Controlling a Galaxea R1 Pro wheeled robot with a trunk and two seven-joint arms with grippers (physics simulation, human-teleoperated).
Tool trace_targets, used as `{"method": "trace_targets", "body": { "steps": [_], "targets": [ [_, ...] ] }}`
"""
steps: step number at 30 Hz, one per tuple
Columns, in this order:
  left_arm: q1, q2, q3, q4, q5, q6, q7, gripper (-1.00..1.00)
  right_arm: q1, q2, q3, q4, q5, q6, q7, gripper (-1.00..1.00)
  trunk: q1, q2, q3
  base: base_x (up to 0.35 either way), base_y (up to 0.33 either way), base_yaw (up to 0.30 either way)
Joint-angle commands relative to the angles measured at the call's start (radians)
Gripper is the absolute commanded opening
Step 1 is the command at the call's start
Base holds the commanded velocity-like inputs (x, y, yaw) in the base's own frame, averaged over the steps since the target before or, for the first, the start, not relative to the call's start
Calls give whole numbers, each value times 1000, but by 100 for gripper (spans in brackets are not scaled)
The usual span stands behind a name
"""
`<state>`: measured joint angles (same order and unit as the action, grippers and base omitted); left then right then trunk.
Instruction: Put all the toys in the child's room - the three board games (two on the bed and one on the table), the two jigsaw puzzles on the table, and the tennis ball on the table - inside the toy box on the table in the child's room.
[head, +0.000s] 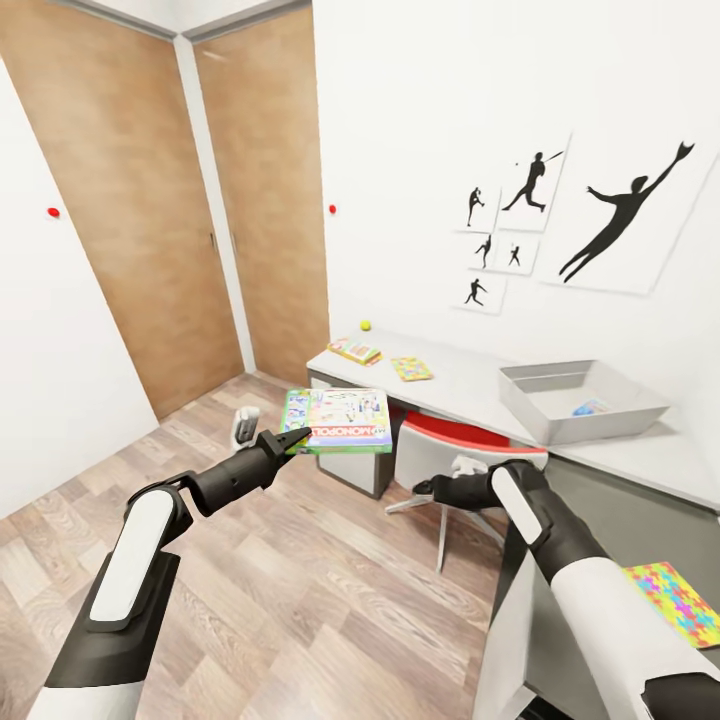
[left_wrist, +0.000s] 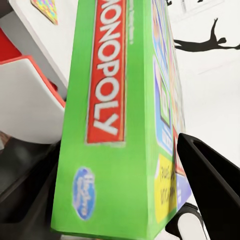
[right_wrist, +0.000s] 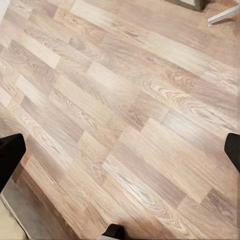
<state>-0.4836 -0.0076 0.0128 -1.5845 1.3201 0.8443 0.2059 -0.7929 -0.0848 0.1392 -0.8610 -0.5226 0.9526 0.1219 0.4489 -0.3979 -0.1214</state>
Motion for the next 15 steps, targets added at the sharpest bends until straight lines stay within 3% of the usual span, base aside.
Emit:
{"method": "trace_targets", "body": {
  "steps": [1,7,15],
  "targets": [
    [-1,-1,1,-1,13,4,11,-100,-1,-1,2,-1,10,3,10,100,1,-2,-2,281,-103,20],
    [-1,-1,1,-2,13,3,10,-100,19,-7,2,-48,10,4,10,100,1,-2,-2,243,-71,10],
    [-1,-2,-4,-3,13,4,9,-100,32,-10,2,-80,10,5,10,100,1,-2,-2,58,-15,97]
  ]
}}
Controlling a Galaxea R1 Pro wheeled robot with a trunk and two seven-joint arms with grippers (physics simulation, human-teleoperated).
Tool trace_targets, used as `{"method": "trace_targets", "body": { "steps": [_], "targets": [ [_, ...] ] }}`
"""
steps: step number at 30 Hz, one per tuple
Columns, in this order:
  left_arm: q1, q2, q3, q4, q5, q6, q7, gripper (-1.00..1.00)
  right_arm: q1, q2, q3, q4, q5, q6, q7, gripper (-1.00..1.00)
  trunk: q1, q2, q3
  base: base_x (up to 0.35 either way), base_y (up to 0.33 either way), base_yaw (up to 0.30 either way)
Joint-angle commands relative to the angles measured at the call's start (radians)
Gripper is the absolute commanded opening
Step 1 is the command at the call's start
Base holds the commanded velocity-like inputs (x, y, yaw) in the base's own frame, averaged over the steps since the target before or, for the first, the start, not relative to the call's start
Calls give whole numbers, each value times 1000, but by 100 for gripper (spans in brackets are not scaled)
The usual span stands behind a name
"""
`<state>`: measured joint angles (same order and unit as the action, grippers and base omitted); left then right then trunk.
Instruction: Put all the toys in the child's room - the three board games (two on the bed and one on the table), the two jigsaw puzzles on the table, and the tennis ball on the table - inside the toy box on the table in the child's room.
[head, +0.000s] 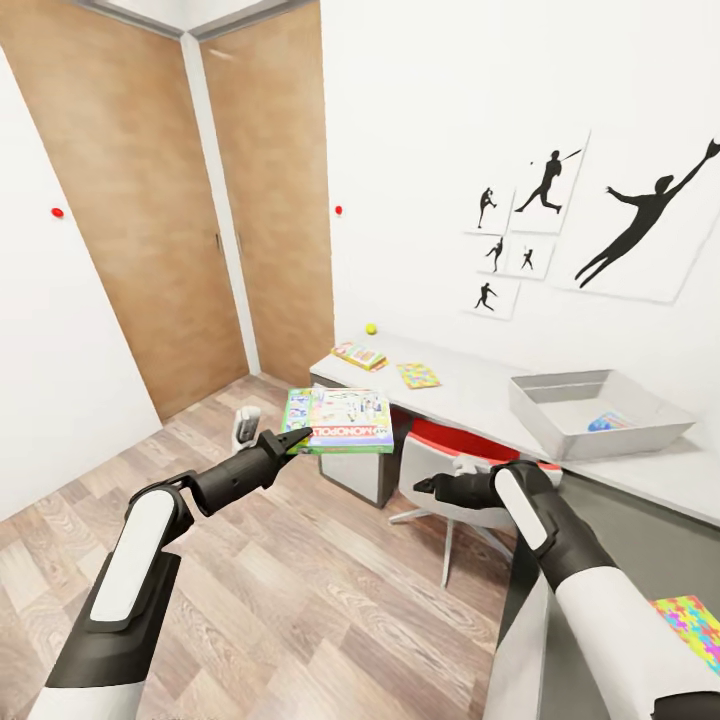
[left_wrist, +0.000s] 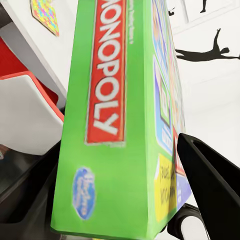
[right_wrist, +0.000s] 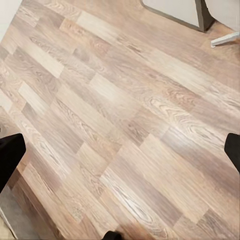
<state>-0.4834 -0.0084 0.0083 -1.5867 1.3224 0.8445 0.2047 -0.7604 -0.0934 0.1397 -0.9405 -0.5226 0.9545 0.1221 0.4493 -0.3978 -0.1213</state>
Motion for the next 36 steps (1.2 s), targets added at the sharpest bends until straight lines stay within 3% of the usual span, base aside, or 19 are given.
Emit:
{"method": "trace_targets", "body": {
  "steps": [1,11,36],
  "targets": [
    [-1,-1,1,-1,11,3,11,-100,-1,-1,1,-1,10,3,10,100,1,-2,-2,26,-7,185],
    [-1,-1,1,0,11,3,11,-100,2,-1,1,-8,10,40,10,100,1,-2,-2,10,-3,255],
    [-1,-1,1,0,11,4,12,-100,3,-1,1,-13,11,51,10,100,1,-2,-2,1,0,291]
  ]
}}
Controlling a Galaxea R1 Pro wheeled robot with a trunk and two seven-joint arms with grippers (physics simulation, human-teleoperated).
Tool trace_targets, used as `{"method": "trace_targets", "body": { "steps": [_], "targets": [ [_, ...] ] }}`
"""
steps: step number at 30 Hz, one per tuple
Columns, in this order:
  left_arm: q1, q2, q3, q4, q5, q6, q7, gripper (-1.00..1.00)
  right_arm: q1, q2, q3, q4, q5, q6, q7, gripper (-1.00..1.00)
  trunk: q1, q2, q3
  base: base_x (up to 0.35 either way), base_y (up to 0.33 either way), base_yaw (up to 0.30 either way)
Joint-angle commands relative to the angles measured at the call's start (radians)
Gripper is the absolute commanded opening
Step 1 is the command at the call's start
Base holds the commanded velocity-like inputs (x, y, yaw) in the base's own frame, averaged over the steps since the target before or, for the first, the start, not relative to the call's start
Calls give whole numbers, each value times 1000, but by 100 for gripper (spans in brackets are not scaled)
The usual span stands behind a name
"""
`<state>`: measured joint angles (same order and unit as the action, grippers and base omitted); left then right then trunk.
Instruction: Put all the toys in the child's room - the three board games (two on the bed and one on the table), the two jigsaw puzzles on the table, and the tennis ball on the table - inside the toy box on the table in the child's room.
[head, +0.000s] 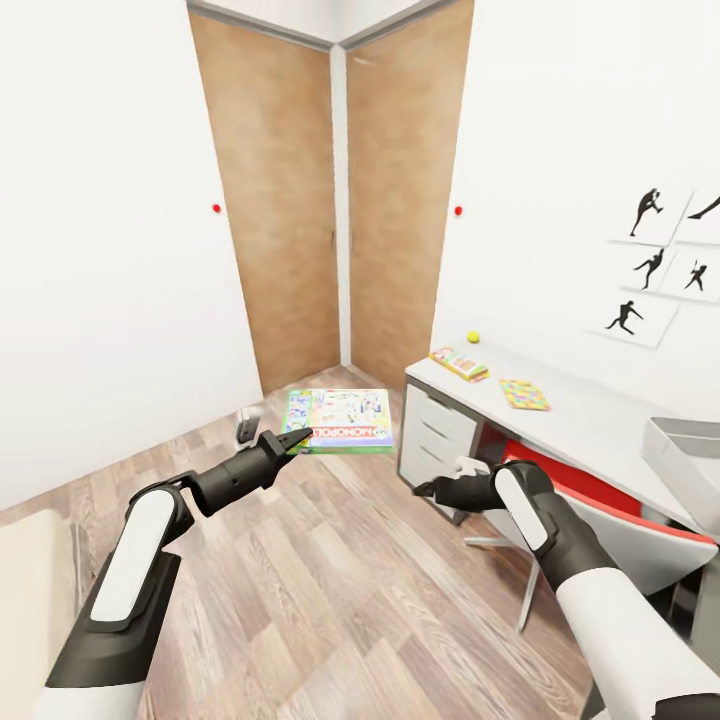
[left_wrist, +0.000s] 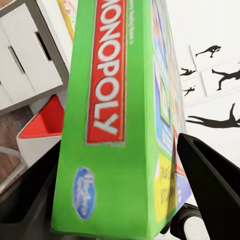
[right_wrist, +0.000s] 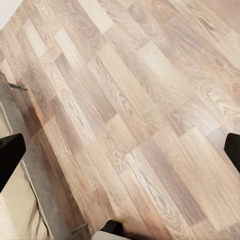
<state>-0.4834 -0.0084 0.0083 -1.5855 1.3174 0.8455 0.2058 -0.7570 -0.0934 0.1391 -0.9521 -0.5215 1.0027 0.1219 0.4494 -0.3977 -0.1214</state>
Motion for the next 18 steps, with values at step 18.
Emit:
{"method": "trace_targets", "body": {
  "steps": [18],
  "targets": [
    [-1,-1,-2,-2,16,3,11,-100,0,-4,0,-1,11,4,10,100,1,-2,-2,137,0,64]
  ]
}}
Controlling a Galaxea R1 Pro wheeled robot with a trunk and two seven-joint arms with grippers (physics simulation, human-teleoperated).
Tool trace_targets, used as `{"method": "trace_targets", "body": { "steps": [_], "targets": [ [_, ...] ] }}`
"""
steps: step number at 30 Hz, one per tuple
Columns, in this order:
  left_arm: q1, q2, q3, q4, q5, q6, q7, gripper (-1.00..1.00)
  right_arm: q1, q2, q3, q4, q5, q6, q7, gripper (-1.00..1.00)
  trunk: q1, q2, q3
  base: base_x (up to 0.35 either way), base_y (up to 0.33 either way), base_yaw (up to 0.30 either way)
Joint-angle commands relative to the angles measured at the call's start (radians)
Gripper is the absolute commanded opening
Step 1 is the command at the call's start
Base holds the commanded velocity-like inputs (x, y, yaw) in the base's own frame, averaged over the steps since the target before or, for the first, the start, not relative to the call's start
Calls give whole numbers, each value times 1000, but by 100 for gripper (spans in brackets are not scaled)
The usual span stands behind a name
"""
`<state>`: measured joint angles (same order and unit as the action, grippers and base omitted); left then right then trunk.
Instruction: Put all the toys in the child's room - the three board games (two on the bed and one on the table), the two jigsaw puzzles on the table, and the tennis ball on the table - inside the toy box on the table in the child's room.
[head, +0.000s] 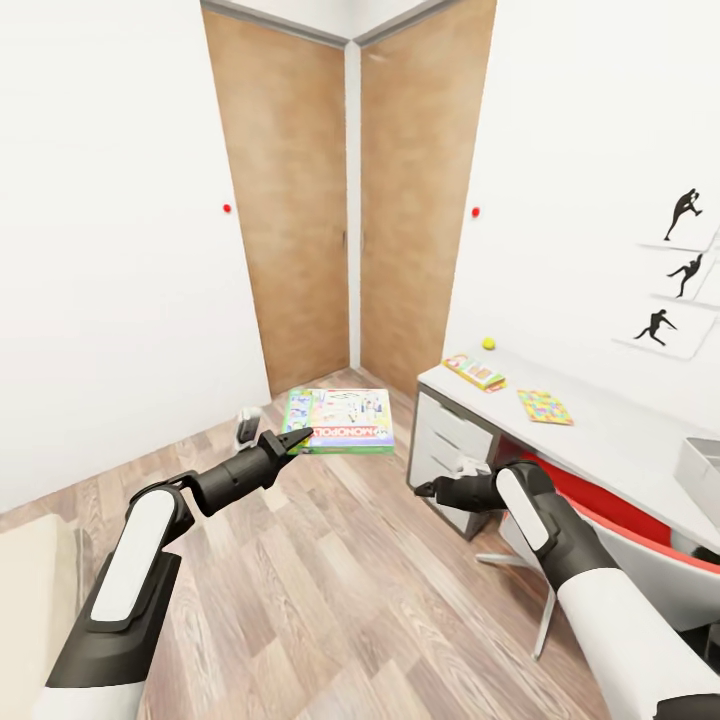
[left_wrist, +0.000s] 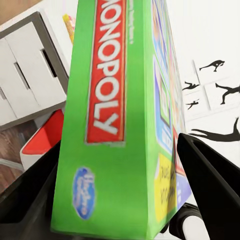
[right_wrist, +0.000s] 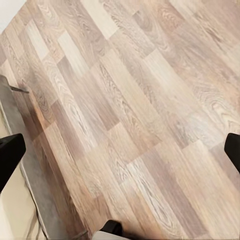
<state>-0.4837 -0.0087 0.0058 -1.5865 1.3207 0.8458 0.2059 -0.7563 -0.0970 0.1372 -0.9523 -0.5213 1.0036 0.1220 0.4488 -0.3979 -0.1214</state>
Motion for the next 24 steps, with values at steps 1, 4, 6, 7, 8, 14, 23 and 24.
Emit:
{"method": "trace_targets", "body": {
  "steps": [1,4,6,7,8,14,23,24],
  "targets": [
    [-1,0,1,-1,12,3,11,-100,-1,-1,2,-1,10,3,10,100,1,-2,-2,297,0,8],
    [-1,0,0,-1,12,3,11,-100,0,-1,2,-1,10,3,10,100,1,-2,-2,310,0,6],
    [-1,0,0,-1,12,3,10,-100,0,-1,2,-1,10,3,10,100,1,-2,-2,318,0,3],
    [-1,0,0,-2,12,3,10,-100,0,0,2,0,10,3,10,100,1,-2,-2,321,0,3],
    [-1,0,0,-2,12,3,10,-100,0,0,2,-1,10,3,10,100,1,-2,-2,324,0,2],
    [-1,0,-1,-2,12,3,11,-100,0,-1,2,-1,10,2,10,100,1,-2,-2,328,0,1],
    [-2,0,-1,-3,12,3,10,-100,0,-1,2,-1,10,3,10,100,1,-2,-2,332,0,0],
    [-2,0,-1,-3,12,3,10,-100,0,-1,2,-1,10,3,10,100,1,-2,-2,333,0,0]
  ]
}}
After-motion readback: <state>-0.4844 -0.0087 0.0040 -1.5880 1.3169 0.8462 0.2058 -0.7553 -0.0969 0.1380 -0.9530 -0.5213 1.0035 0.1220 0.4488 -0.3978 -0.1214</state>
